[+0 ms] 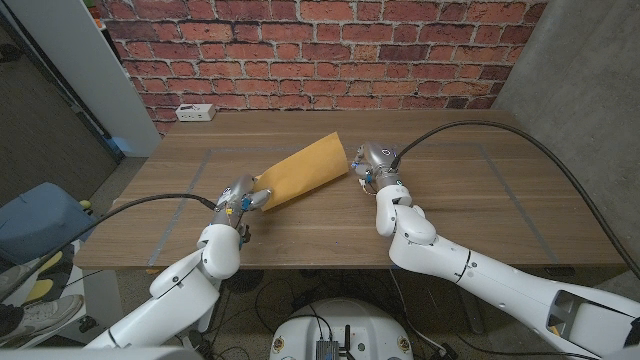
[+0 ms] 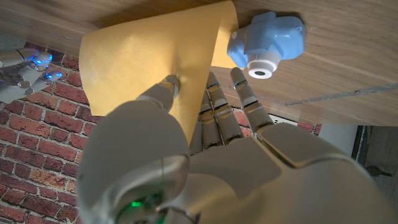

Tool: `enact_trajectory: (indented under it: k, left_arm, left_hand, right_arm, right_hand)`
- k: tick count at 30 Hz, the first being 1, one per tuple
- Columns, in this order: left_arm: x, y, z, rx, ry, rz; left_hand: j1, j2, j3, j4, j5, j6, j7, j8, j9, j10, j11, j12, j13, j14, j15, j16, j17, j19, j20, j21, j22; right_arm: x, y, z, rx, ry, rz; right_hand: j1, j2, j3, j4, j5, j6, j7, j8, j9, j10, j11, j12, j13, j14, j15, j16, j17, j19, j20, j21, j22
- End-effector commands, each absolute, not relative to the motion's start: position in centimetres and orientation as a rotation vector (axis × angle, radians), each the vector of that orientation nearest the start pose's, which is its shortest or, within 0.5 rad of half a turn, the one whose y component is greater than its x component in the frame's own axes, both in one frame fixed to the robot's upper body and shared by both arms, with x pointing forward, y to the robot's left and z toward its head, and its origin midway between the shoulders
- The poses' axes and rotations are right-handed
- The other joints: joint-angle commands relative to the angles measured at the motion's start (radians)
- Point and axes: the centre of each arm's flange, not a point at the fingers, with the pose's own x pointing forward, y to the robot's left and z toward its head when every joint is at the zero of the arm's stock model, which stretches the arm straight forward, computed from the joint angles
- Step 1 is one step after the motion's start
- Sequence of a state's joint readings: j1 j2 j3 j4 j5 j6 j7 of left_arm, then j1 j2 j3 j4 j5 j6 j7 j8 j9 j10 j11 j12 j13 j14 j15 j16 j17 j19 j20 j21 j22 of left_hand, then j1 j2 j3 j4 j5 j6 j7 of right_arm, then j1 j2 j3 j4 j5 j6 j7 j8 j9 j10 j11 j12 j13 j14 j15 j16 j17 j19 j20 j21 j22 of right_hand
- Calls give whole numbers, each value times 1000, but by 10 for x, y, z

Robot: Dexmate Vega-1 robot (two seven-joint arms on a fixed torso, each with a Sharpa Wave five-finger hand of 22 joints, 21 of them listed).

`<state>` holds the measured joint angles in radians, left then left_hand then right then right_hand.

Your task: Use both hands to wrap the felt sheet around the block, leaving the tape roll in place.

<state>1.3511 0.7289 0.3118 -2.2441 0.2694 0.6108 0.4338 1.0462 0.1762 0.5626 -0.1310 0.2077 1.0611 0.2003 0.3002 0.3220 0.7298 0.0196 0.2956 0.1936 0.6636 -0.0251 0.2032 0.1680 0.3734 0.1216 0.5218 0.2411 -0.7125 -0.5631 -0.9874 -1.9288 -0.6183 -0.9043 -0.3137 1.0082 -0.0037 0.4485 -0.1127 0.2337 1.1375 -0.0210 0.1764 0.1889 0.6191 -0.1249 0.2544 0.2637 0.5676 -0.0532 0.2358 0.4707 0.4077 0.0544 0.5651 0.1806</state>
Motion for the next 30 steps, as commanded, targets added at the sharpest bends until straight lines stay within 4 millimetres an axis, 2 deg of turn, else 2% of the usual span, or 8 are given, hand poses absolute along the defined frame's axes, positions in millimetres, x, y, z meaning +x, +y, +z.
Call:
enact_trajectory:
  k: [1,4,11,15,20,23,26,30]
  left_arm:
    - [508,267,-51,845,-397,287]
    - [516,269,-47,822,-381,257]
    - [537,275,-40,780,-344,210]
    - [546,278,-39,761,-325,191]
    - [556,283,-35,728,-306,162]
    - [562,286,-32,709,-294,136]
    - [568,288,-27,702,-290,98]
    - [578,288,-17,705,-292,-26]
  left_hand:
    - [-13,15,13,4,10,2,-5,6,14,34,-12,-1,4,22,-1,0,2,17,-5,16,6]
    - [-16,15,18,4,10,0,-5,6,22,42,-7,-1,5,31,-2,1,3,23,-7,23,9]
    - [-25,15,29,4,11,-2,-4,9,42,58,2,-2,7,54,2,3,4,35,-8,41,14]
    - [-29,14,32,4,11,-2,-4,11,51,69,10,-2,8,66,9,5,4,38,-7,48,16]
    - [-36,18,39,9,11,-4,-5,14,65,74,18,-5,9,82,15,7,5,41,-6,57,20]
    - [-52,29,47,29,11,-14,-8,18,84,75,18,-11,10,84,21,6,10,36,-4,66,25]
    - [-58,31,56,39,11,-19,-4,26,99,75,21,-15,12,80,28,4,12,30,0,70,28]
    - [-66,17,84,42,21,-3,5,69,147,71,22,-29,16,77,26,-1,13,19,-4,87,37]
  right_arm:
    - [555,-94,-31,-1234,-612,-273]
    - [552,-93,-32,-1226,-630,-258]
    - [545,-83,-28,-1230,-668,-155]
    - [544,-74,-23,-1238,-680,-86]
    - [548,-64,-14,-1240,-674,14]
    - [551,-57,-9,-1246,-676,56]
    - [554,-52,-6,-1251,-686,62]
    - [557,-53,-4,-1250,-694,42]
  right_hand:
    - [-34,-2,-4,12,7,-112,-38,-5,4,11,10,7,13,71,-127,42,30,49,1,16,4]
    - [-28,6,-13,-1,8,-166,-53,-6,2,29,14,21,22,103,-131,86,73,77,-7,26,6]
    - [-10,22,-8,-16,11,-199,-65,-5,2,41,19,31,29,117,-135,108,98,95,-17,33,6]
    - [-15,26,0,-17,10,-234,-71,-7,1,21,25,27,32,90,-137,85,90,94,-31,35,7]
    - [-45,60,14,-5,5,-343,-87,-6,2,-49,25,-11,24,17,-137,17,48,69,-65,34,9]
    - [-49,75,21,-6,1,-388,-97,-8,2,-78,29,-30,20,-16,-134,-6,30,49,-80,28,8]
    - [-56,85,24,-3,-2,-414,-101,-6,3,-98,26,-42,16,-38,-131,-20,18,35,-72,24,7]
    - [-67,83,21,-1,-5,-417,-99,-1,2,-104,31,-45,14,-42,-124,-23,11,29,-57,22,6]
